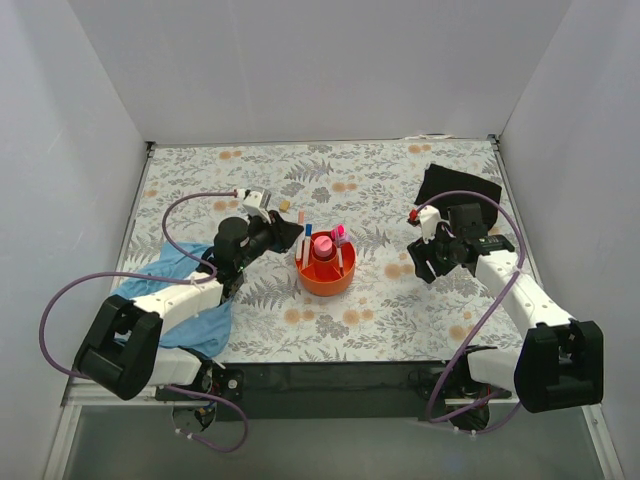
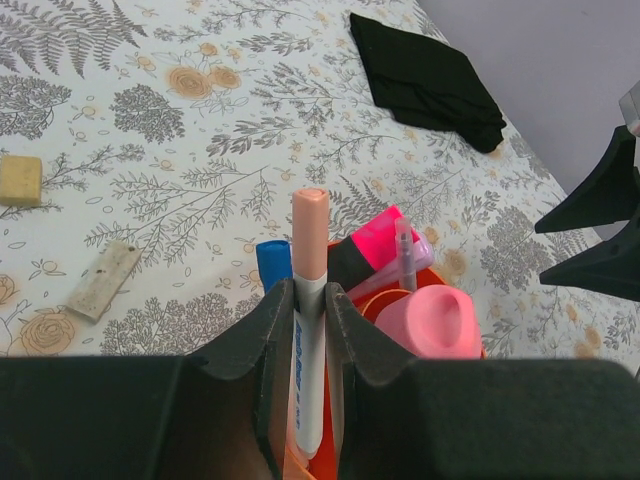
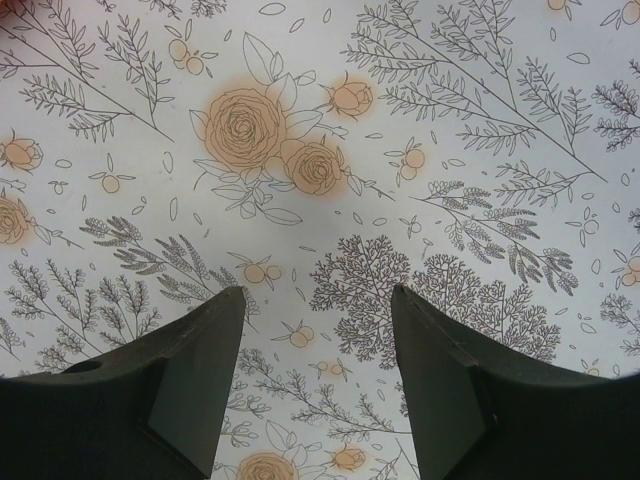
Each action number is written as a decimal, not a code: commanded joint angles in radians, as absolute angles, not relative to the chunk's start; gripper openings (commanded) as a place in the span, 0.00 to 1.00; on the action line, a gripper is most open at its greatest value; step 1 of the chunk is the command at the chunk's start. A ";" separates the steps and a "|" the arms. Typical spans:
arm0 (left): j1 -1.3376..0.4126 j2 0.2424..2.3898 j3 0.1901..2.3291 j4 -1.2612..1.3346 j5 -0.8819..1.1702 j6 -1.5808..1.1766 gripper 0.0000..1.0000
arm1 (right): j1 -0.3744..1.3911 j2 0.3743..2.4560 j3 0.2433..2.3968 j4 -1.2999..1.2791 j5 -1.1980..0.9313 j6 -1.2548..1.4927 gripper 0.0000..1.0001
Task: Sort the stationery into containers
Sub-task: Place the pen in the storage box, then pick up the pen from the center of the board.
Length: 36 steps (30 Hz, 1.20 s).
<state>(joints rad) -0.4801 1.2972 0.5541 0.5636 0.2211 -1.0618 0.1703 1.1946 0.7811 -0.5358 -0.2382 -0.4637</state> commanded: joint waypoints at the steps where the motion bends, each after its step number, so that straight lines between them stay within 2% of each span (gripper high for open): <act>1: -0.480 1.301 0.531 0.626 0.224 -1.074 0.00 | 0.166 1.216 0.796 -0.540 -0.250 -0.466 0.69; 10: -0.482 1.339 0.506 0.641 0.284 -1.109 0.00 | 0.166 1.262 0.818 -0.537 -0.250 -0.469 0.69; 15: -0.482 1.354 0.522 0.638 0.308 -1.103 0.18 | 0.166 1.273 0.822 -0.534 -0.255 -0.471 0.69; 20: -0.482 1.350 0.569 0.586 0.330 -1.101 0.41 | 0.166 1.276 0.822 -0.529 -0.255 -0.471 0.69; 23: -0.482 1.332 0.630 0.510 0.337 -1.097 0.47 | 0.166 1.279 0.827 -0.531 -0.255 -0.471 0.69; 25: -0.482 1.316 0.676 0.419 0.327 -1.069 0.48 | 0.166 1.284 0.836 -0.529 -0.258 -0.471 0.69; 27: -0.477 1.280 0.797 0.285 0.251 -0.993 0.52 | 0.166 1.287 0.842 -0.529 -0.261 -0.469 0.69; 28: -0.469 1.270 0.845 0.252 0.203 -0.947 0.58 | 0.166 1.295 0.848 -0.528 -0.264 -0.468 0.69; 29: -0.454 1.267 0.885 0.223 0.127 -0.907 0.69 | 0.166 1.299 0.851 -0.525 -0.271 -0.468 0.69; 31: -0.364 1.316 1.038 0.099 0.139 -0.763 0.74 | 0.166 1.318 0.856 -0.511 -0.284 -0.463 0.69; 32: -0.333 1.365 1.104 -0.084 0.178 -0.709 0.74 | 0.167 1.324 0.861 -0.505 -0.300 -0.460 0.70; 33: -0.281 1.473 1.268 -0.188 0.189 -0.602 0.72 | 0.166 1.330 0.864 -0.486 -0.311 -0.460 0.70; 36: -0.159 1.689 1.515 -0.493 0.251 -0.522 0.66 | 0.166 1.353 0.888 -0.456 -0.341 -0.468 0.71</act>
<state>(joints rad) -0.3058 1.4586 1.2617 -0.0044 0.2237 -0.7582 0.1703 1.3331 0.8272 -0.5156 -0.2783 -0.4671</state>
